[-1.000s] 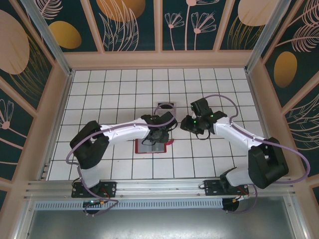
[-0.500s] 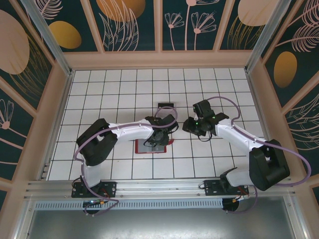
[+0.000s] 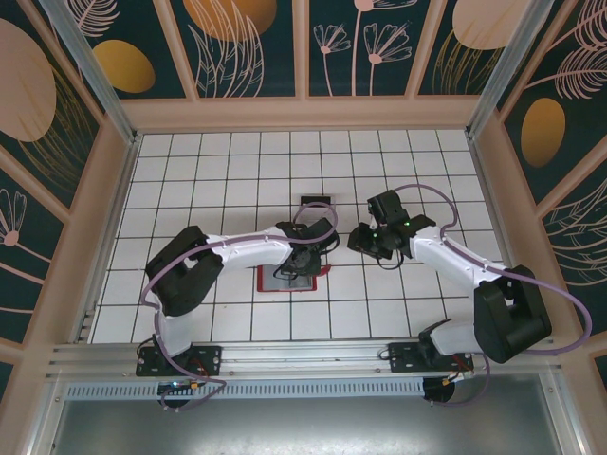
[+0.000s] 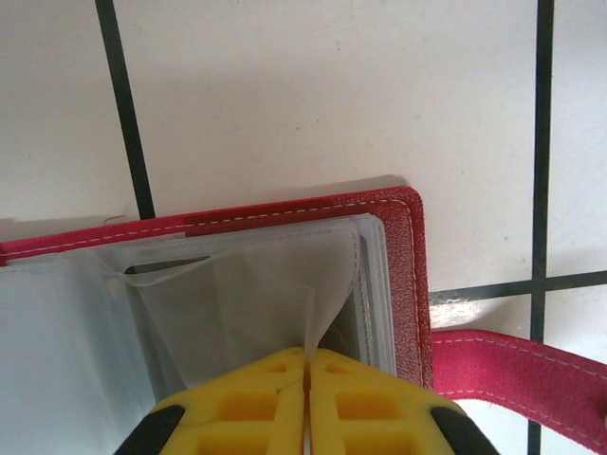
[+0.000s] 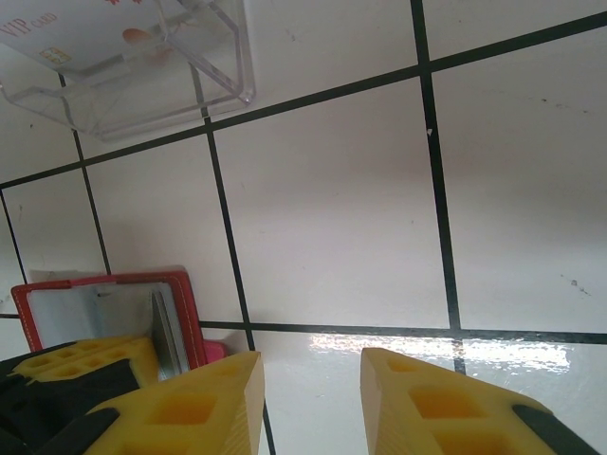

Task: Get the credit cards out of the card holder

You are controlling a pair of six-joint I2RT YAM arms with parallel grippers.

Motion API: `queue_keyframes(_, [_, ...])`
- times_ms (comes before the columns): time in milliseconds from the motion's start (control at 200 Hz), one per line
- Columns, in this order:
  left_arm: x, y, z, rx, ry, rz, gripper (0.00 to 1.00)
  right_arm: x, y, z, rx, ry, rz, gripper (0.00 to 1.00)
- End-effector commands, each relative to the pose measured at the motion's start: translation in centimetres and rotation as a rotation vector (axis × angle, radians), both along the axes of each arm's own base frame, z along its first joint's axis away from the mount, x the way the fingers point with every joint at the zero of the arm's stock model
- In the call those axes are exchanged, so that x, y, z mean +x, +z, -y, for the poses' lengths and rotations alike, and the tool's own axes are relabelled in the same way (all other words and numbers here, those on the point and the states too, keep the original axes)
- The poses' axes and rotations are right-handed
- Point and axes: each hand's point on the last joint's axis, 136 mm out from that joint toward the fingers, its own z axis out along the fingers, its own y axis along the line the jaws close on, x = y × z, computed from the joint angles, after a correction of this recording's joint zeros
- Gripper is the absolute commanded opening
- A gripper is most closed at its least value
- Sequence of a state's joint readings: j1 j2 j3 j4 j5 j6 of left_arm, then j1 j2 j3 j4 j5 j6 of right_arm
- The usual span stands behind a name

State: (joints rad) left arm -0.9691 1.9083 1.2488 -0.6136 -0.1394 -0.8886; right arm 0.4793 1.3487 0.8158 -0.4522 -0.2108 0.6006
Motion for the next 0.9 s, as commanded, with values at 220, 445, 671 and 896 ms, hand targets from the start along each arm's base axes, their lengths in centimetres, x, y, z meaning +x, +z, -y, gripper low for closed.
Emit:
queue_keyframes(220, [-0.2,2.9,-0.7,-0.059,0.001,0.062,0.10,-0.8,1.2,-2.4,0.036,0.084,0.009,0.33])
queue_keyframes(445, [-0.1,5.4,1.8,-0.305,-0.039,0.119,0.07,-1.4,1.3,-5.6,0.073,0.156,-0.008,0.32])
queue_keyframes(671, [-0.5,5.3,1.9,-0.417,-0.038,0.109,0.07,-2.2,0.3,-7.6,0.095,0.199,-0.055,0.29])
queue_keyframes(896, [-0.7,4.1,0.7,-0.480,-0.010,0.082,0.07,-3.8,-2.5,-9.5,0.116,0.230,-0.132,0.22])
